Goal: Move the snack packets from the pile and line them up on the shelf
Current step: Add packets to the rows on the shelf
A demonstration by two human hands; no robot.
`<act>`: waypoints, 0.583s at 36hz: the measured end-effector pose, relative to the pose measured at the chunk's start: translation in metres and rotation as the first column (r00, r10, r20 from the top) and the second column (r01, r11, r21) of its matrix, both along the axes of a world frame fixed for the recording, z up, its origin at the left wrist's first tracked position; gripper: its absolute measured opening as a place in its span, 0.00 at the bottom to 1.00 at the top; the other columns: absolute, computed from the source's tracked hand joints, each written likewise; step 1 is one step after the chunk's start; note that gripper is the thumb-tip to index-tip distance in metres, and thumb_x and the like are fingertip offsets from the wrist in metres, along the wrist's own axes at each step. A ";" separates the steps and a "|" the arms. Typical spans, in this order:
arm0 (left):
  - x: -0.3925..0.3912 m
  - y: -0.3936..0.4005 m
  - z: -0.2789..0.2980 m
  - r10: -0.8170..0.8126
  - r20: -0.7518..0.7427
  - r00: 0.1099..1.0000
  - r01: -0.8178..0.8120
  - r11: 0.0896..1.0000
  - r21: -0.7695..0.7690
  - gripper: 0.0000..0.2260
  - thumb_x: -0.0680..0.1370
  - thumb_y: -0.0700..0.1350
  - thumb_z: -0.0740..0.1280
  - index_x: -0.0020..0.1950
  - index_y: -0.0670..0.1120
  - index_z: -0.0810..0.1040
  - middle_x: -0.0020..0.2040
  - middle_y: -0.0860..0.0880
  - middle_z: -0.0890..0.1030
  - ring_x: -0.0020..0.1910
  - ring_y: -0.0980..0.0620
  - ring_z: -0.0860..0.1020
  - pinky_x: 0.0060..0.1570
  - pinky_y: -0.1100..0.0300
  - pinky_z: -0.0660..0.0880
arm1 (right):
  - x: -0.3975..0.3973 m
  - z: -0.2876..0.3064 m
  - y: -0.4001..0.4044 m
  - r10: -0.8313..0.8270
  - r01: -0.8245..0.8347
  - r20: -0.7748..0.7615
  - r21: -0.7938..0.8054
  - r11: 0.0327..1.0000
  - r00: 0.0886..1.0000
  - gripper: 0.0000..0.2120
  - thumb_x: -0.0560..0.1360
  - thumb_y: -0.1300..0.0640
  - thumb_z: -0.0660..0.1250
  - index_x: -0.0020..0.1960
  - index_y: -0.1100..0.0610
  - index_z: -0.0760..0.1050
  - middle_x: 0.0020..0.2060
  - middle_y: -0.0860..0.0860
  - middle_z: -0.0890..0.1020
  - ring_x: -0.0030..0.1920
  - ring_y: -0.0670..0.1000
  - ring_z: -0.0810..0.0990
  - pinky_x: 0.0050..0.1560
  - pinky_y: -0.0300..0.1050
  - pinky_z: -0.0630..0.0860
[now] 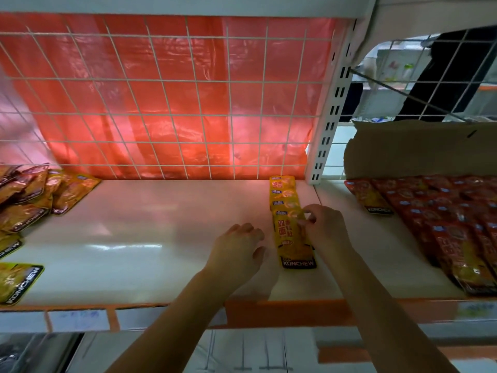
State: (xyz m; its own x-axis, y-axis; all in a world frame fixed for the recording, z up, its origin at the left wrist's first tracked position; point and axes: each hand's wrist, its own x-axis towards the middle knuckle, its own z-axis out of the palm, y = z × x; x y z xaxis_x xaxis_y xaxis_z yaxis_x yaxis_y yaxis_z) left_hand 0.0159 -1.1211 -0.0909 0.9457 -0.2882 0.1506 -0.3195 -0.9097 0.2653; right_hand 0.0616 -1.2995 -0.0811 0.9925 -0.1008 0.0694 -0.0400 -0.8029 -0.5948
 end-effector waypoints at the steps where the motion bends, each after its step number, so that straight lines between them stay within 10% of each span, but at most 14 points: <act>1: 0.000 0.001 0.000 0.001 0.004 1.000 -0.001 1.000 -0.007 0.14 0.79 0.49 0.60 0.62 0.49 0.76 0.58 0.50 0.76 0.57 0.50 0.73 0.54 0.57 0.72 | -0.001 0.001 0.000 -0.002 0.002 0.015 -0.033 0.999 1.000 0.17 0.76 0.50 0.66 0.59 0.60 0.76 0.48 0.57 0.79 0.48 0.53 0.75 0.46 0.43 0.69; 21: -0.009 0.174 0.013 0.250 0.123 0.960 -0.246 0.968 -0.049 0.14 0.79 0.48 0.60 0.64 0.49 0.75 0.58 0.50 0.77 0.56 0.49 0.74 0.51 0.60 0.71 | -0.009 0.002 0.198 0.405 -0.367 0.123 -0.248 0.896 0.906 0.17 0.76 0.62 0.59 0.63 0.55 0.75 0.60 0.52 0.75 0.62 0.53 0.70 0.60 0.42 0.66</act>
